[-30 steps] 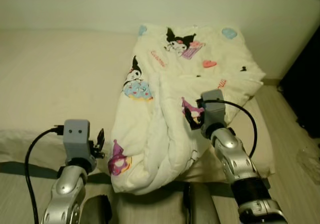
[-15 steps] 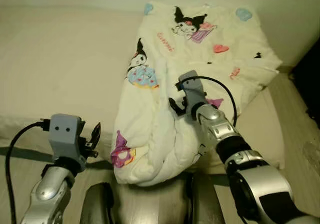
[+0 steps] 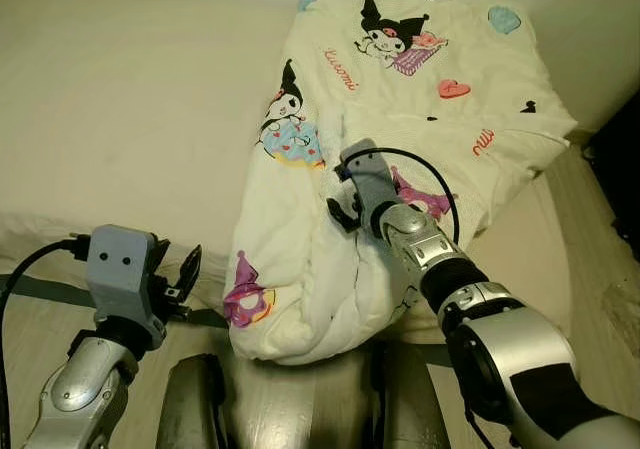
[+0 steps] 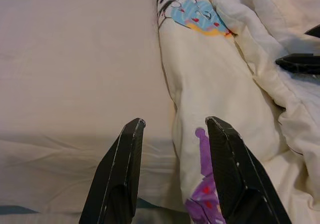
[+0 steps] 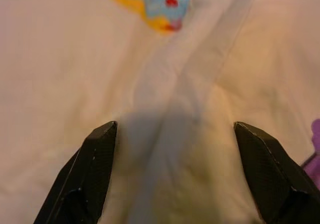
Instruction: Clean up the room
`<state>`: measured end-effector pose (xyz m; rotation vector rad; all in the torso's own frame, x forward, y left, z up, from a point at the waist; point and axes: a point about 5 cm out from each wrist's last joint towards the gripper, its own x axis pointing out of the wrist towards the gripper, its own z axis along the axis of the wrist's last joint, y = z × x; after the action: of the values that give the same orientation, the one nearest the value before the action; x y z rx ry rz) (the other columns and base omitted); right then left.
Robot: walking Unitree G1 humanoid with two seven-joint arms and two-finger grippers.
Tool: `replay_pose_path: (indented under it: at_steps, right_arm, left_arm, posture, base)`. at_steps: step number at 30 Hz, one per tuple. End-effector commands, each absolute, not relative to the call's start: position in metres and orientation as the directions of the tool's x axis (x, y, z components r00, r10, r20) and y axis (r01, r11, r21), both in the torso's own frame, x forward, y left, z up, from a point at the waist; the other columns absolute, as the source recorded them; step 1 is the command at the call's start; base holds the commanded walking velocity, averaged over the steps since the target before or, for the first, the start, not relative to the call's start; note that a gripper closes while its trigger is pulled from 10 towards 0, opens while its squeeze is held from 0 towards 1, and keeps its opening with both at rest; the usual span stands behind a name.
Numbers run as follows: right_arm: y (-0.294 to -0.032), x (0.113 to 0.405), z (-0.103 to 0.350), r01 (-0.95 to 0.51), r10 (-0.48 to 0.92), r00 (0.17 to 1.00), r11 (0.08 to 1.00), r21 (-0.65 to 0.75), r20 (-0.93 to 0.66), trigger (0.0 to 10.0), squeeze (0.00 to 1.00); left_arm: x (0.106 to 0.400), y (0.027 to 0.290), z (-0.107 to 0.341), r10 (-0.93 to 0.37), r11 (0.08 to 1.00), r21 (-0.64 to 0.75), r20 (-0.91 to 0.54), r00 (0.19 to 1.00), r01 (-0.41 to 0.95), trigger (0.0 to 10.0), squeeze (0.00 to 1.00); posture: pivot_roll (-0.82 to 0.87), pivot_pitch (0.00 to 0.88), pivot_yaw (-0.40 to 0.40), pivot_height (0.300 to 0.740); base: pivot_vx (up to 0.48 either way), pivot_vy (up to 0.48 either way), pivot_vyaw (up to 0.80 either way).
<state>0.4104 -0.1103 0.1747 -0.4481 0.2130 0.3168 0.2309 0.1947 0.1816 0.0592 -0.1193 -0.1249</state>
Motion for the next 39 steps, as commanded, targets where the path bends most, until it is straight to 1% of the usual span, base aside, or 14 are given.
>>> replay_pose_path:
  at_steps: [1, 3, 4, 16, 17, 20, 22, 24, 26, 29, 30, 31, 35, 39]
  right_arm:
    - [-0.115, 0.409, 0.168, -0.34, 0.21, 0.925, 0.832, -0.438, -0.318, 10.0, 0.79]
    - [-0.117, 0.41, 0.168, -0.328, 0.18, 0.927, 0.817, -0.474, -0.33, 10.0, 0.31]
    - [-0.117, 0.41, 0.169, -0.324, 0.173, 0.928, 0.813, -0.484, -0.33, 10.0, 0.0]
    - [-0.122, 0.413, 0.177, -0.278, 0.141, 0.945, 0.819, -0.501, -0.294, 10.0, 0.0]
    - [-0.11, 0.415, 0.187, -0.311, 0.244, 0.937, 0.908, -0.281, -0.249, 10.0, 0.0]
    - [-0.11, 0.415, 0.187, -0.311, 0.244, 0.937, 0.908, -0.281, -0.249, 10.0, 0.0]
    - [-0.1, 0.415, 0.193, -0.351, 0.32, 0.924, 0.928, -0.128, -0.209, 10.0, 0.0]
    - [-0.094, 0.414, 0.192, -0.383, 0.358, 0.911, 0.918, -0.099, -0.205, 10.0, 0.0]
    - [-0.083, 0.41, 0.187, -0.455, 0.425, 0.878, 0.885, -0.104, -0.222, 10.0, 0.0]
    - [-0.08, 0.408, 0.183, -0.474, 0.437, 0.867, 0.872, -0.125, -0.239, 10.0, 0.0]
    - [-0.076, 0.405, 0.175, -0.524, 0.461, 0.839, 0.827, -0.203, -0.288, 10.0, 0.0]
    - [-0.076, 0.405, 0.175, -0.524, 0.461, 0.839, 0.827, -0.203, -0.288, 10.0, 0.0]
    - [-0.072, 0.401, 0.166, -0.588, 0.48, 0.802, 0.736, -0.336, -0.355, 10.0, 0.0]
    - [-0.071, 0.401, 0.167, -0.594, 0.487, 0.8, 0.726, -0.346, -0.351, 10.0, 0.0]
  left_arm:
    - [0.226, 0.199, 0.18, -0.128, 0.99, 0.068, 0.086, 0.988, 0.122, 10.0, 0.0]
    - [0.226, 0.204, 0.178, -0.112, 0.992, 0.071, 0.065, 0.992, 0.107, 10.0, 0.0]
    - [0.226, 0.206, 0.177, -0.105, 0.992, 0.073, 0.059, 0.993, 0.1, 10.0, 0.0]
    - [0.227, 0.212, 0.178, -0.079, 0.994, 0.084, 0.056, 0.995, 0.075, 10.0, 0.0]
    - [0.227, 0.215, 0.182, -0.074, 0.993, 0.1, 0.066, 0.995, 0.068, 10.0, 0.0]
    - [0.227, 0.215, 0.182, -0.074, 0.993, 0.1, 0.066, 0.995, 0.068, 10.0, 0.0]
    - [0.229, 0.215, 0.188, -0.091, 0.99, 0.112, 0.082, 0.993, 0.081, 10.0, 0.0]
    - [0.23, 0.213, 0.19, -0.106, 0.989, 0.115, 0.09, 0.99, 0.095, 10.0, 0.0]
    - [0.23, 0.209, 0.192, -0.13, 0.985, 0.122, 0.093, 0.987, 0.119, 10.0, 0.0]
    - [0.23, 0.208, 0.191, -0.134, 0.985, 0.123, 0.09, 0.987, 0.123, 10.0, 0.0]
    - [0.23, 0.208, 0.188, -0.135, 0.985, 0.124, 0.085, 0.987, 0.124, 10.0, 0.0]
    - [0.23, 0.208, 0.188, -0.135, 0.985, 0.124, 0.085, 0.987, 0.124, 10.0, 0.0]
    - [0.23, 0.209, 0.186, -0.129, 0.986, 0.119, 0.079, 0.989, 0.119, 10.0, 0.0]
    - [0.23, 0.209, 0.186, -0.128, 0.986, 0.115, 0.078, 0.989, 0.119, 10.0, 0.0]
  posture:
    - [0.11, 0.362, -0.049, 0.551]
    - [0.11, 0.367, -0.05, 0.551]
    - [0.11, 0.367, -0.05, 0.551]
    - [0.11, 0.377, -0.061, 0.551]
    - [0.12, 0.382, -0.062, 0.551]
    - [0.12, 0.382, -0.062, 0.551]
    - [0.12, 0.39, -0.06, 0.551]
    - [0.12, 0.392, -0.061, 0.551]
    - [0.12, 0.392, -0.061, 0.551]
    - [0.12, 0.386, -0.06, 0.551]
    - [0.12, 0.388, -0.061, 0.551]
    - [0.12, 0.388, -0.061, 0.551]
    - [0.11, 0.393, -0.061, 0.551]
    - [0.11, 0.393, -0.061, 0.551]
  base:
    - [0.0, 0.0, 0.0]
    - [0.0, 0.0, 0.0]
    - [0.0, 0.0, 0.0]
    - [0.0, 0.0, 0.0]
    - [0.0, 0.0, 0.0]
    - [0.0, 0.0, 0.0]
    - [0.0, 0.0, 0.0]
    - [0.0, 0.0, 0.0]
    - [0.0, 0.0, 0.0]
    - [0.0, 0.0, 0.0]
    - [0.0, 0.0, 0.0]
    - [0.0, 0.0, 0.0]
    - [0.0, 0.0, 0.0]
    - [0.0, 0.0, 0.0]
